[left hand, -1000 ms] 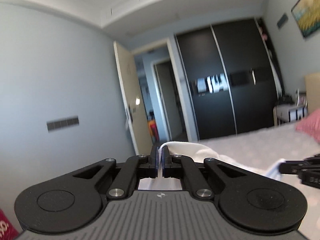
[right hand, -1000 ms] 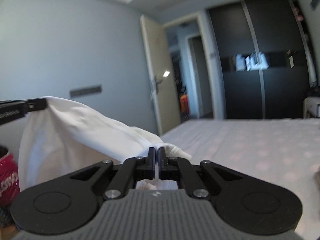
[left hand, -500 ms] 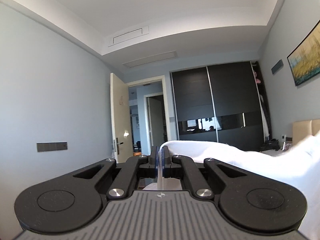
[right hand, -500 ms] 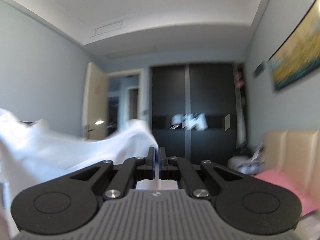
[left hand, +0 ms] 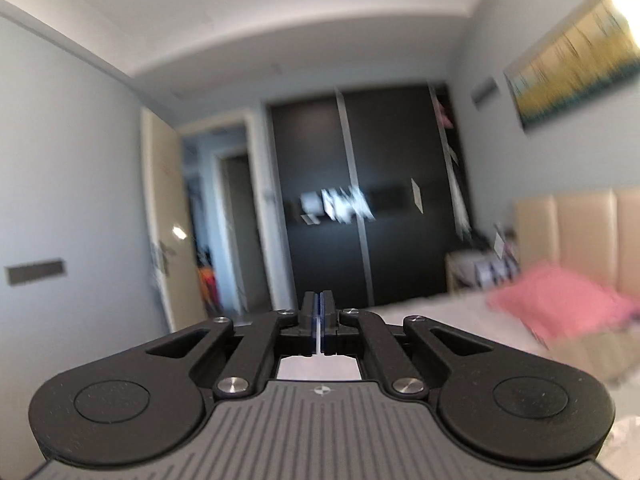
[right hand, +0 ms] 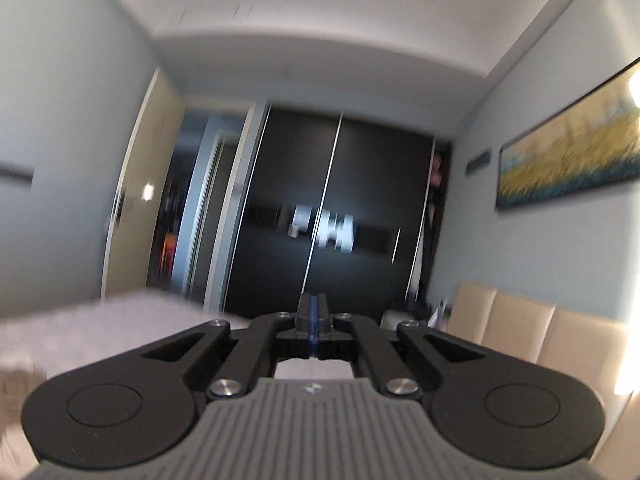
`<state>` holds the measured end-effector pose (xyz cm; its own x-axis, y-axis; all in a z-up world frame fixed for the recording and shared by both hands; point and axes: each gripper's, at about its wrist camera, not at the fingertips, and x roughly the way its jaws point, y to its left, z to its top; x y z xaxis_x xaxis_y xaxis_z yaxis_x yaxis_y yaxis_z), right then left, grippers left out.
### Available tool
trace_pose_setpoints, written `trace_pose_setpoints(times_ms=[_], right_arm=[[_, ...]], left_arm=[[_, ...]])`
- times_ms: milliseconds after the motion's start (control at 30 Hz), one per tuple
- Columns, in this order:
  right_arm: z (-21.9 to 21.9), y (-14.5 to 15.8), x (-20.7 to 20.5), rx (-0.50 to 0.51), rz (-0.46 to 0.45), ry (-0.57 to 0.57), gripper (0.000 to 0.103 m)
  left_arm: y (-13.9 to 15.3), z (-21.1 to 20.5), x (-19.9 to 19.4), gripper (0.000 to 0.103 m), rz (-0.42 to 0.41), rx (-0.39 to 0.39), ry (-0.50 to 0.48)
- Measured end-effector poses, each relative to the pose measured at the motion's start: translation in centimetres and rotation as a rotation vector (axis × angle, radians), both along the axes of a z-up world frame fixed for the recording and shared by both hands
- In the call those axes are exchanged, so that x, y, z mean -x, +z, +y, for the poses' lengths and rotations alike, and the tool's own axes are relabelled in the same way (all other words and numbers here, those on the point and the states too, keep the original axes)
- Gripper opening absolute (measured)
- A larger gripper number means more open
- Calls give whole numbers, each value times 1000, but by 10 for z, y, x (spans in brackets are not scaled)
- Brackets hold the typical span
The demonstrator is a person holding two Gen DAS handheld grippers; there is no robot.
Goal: Fold clothes
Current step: 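Lift the white cloth high with both grippers and shake it out, then lay the white cloth flat on the bed and open both grippers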
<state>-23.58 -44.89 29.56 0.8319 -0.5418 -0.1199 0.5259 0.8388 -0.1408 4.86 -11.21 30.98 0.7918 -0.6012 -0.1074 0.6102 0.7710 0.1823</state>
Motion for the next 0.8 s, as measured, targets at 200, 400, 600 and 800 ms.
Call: trace_pose_setpoints(times_ms=[200, 400, 600, 800], right_arm=[[-15, -76, 4, -103, 172, 8, 1], [-8, -201, 19, -302, 317, 24, 5], [23, -287, 25, -427, 402, 53, 6], [49, -320, 9, -563, 441, 98, 28]], left_arm=[[-101, -36, -11, 1, 164, -176, -161], [-196, -57, -9, 12, 324, -305, -307], [-273, -57, 24, 29, 465, -395, -430], [-320, -64, 48, 38, 560, -502, -501]])
